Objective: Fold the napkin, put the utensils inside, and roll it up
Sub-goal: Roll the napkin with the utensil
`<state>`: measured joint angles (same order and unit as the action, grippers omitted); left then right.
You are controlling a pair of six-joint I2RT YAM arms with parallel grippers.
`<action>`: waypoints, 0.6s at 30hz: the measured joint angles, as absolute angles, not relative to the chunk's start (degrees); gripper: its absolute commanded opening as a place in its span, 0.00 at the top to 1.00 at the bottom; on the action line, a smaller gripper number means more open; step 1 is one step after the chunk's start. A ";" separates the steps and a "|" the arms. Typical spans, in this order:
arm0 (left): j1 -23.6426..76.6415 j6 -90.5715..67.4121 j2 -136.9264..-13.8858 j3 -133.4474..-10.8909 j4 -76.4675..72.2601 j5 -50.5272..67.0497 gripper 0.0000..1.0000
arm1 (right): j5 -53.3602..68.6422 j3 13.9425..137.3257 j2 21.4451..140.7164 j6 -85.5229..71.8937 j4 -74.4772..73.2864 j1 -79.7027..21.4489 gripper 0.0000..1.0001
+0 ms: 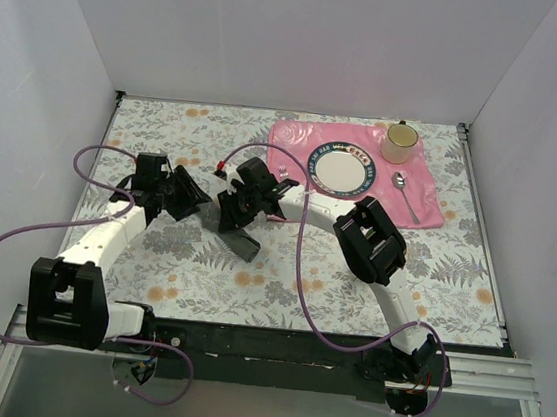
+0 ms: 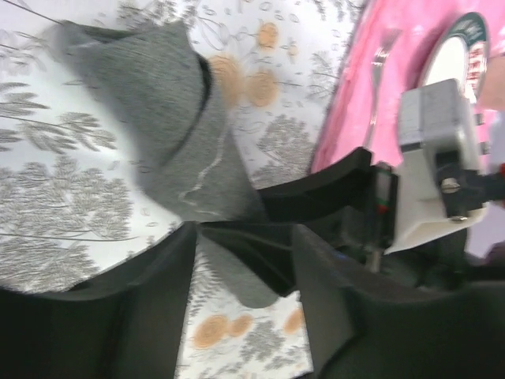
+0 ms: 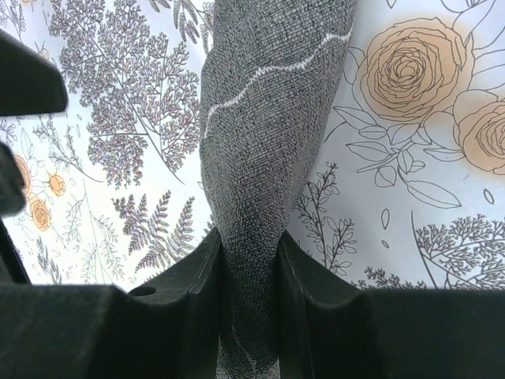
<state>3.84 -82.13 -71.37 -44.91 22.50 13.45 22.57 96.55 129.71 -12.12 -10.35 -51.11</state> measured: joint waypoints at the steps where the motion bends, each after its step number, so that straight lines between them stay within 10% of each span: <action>1: 3.79 -82.94 -71.85 -44.91 21.43 14.72 0.63 | 22.50 96.55 129.71 -12.21 -10.35 -51.11 0.79; 18: -1.85 -90.89 -82.08 -33.87 -0.58 27.70 0.93 | 21.74 96.55 129.71 -12.75 -10.39 -51.42 0.76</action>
<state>-1.85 -90.89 -82.08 -33.87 -0.58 27.70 21.74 96.55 129.71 -12.75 -10.39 -51.42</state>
